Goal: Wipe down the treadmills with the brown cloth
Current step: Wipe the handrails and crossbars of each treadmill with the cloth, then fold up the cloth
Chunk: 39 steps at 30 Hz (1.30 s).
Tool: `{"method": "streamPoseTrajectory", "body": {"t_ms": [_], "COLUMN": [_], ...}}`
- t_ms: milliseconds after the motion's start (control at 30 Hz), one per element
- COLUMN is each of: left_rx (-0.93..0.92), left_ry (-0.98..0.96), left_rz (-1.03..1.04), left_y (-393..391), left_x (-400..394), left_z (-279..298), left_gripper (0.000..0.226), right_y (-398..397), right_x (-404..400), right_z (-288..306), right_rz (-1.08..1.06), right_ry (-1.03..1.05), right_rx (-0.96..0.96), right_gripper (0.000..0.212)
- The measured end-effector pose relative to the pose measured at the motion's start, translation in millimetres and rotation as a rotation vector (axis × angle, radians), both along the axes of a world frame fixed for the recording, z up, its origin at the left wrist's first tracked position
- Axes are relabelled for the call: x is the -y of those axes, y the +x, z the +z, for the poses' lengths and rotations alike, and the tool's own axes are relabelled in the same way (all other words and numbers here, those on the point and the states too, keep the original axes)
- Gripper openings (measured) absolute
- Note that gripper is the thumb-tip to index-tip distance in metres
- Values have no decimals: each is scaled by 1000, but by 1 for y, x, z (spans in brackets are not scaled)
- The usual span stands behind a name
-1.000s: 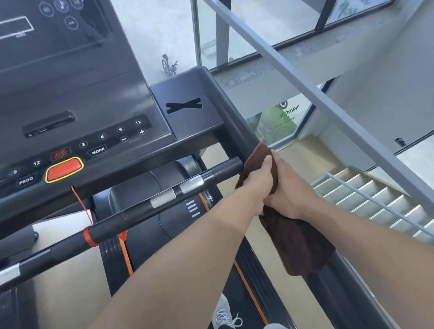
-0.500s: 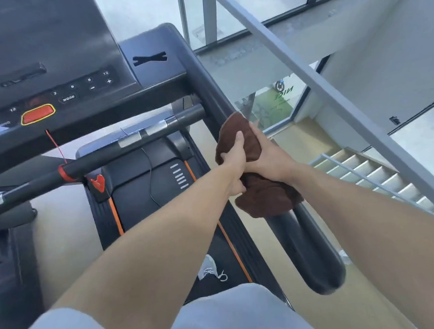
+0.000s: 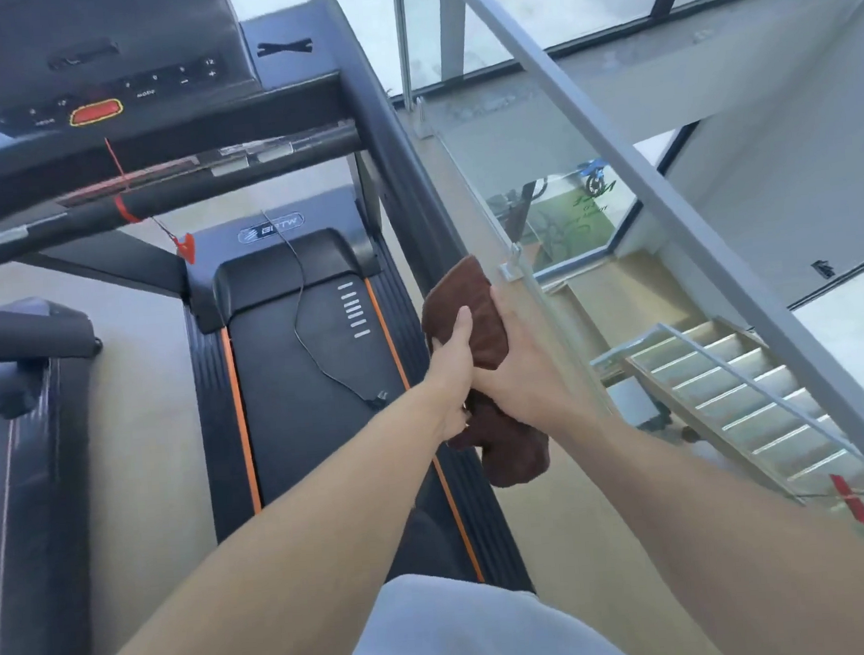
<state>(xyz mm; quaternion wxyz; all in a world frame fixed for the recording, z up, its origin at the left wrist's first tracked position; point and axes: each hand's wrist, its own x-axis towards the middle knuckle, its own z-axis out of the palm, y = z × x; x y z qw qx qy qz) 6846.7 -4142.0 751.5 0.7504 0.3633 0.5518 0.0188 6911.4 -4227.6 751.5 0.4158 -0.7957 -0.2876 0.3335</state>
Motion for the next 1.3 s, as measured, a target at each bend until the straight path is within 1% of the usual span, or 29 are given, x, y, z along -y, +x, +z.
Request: {"method": "streamPoseTrajectory", "body": {"t_ms": [100, 133, 200, 233, 267, 367, 433, 500, 567, 600, 633, 700, 767, 800, 833, 867, 933, 967, 1033, 1100, 1167, 1233, 1300], "left_rx": [9, -2, -15, -39, -79, -218, -294, -314, -314, -302, -271, -197, -147, -128, -105, -88, -49, -19, 3, -32, -76, -124, -189], "left_ry": [-27, -30, -29, -17, 7, 100, 133, 69, -101, -200, -277, -350, -334, -283, -213, -115, 115, 216, 395, 577, 721, 833, 895], "left_rz": [8, 7, 26, 42, 56, 90, 93, 84, 109, 121, 120, 68, -15, -55, -96, -148, -253, -302, -411, -559, -697, -784, -814], "left_y": [-15, -18, -23, -24, -25, -33, -37, -26, -3, 11, 25, 58, 89, 103, 118, 132, 154, 163, 182, 197, 207, 216, 224], "left_x": [28, 35, 46, 49, 53, 78, 110, 140, 157, 158, 157, 146, 127, 118, 107, 96, 70, 55, 26, -5, -36, -62, -79], "left_z": [9, 9, 9, 8, 10, 21, 11, -8, -21, -20, -16, -13, -4, -1, 4, 7, 13, 16, 18, 17, 11, -5, -27], "left_gripper": [97, 99, 114, 118, 117, 89, 72, 70, 77, 74, 65, 49, 42, 38, 33, 26, 20, 22, 29, 40, 44, 39, 36], "right_y": [-15, -18, -24, -26, -27, -29, -21, 1, 28, 42, 56, 87, 118, 133, 147, 161, 190, 202, 223, 245, 268, 293, 320], "right_x": [28, 35, 43, 47, 51, 69, 89, 113, 134, 141, 145, 146, 138, 132, 124, 114, 92, 78, 51, 25, -1, -26, -49], "right_z": [-6, -8, -11, -12, -13, -17, -25, -38, -42, -40, -37, -30, -18, -11, -5, 0, 4, 6, 4, -5, -16, -33, -56], "right_rz": [-7, -9, -2, -7, -11, -15, -56, -60, -17, -31, -74, -197, -277, -294, -330, -390, -478, -456, -383, -285, -195, -58, 85], "right_ry": [29, 29, 28, 19, 2, -39, -33, -63, -141, -165, -166, -124, -67, -27, 23, 85, 168, 186, 188, 206, 204, 99, -53], "right_rx": [-3, 1, 9, 13, 28, 122, 126, 79, -11, -87, -193, -477, -735, -845, -914, -941, -874, -828, -778, -786, -799, -761, -651], "right_gripper": [113, 113, 111, 110, 109, 101, 90, 78, 66, 59, 52, 39, 28, 26, 34, 46, 58, 58, 50, 46, 37, 38, 37]}}
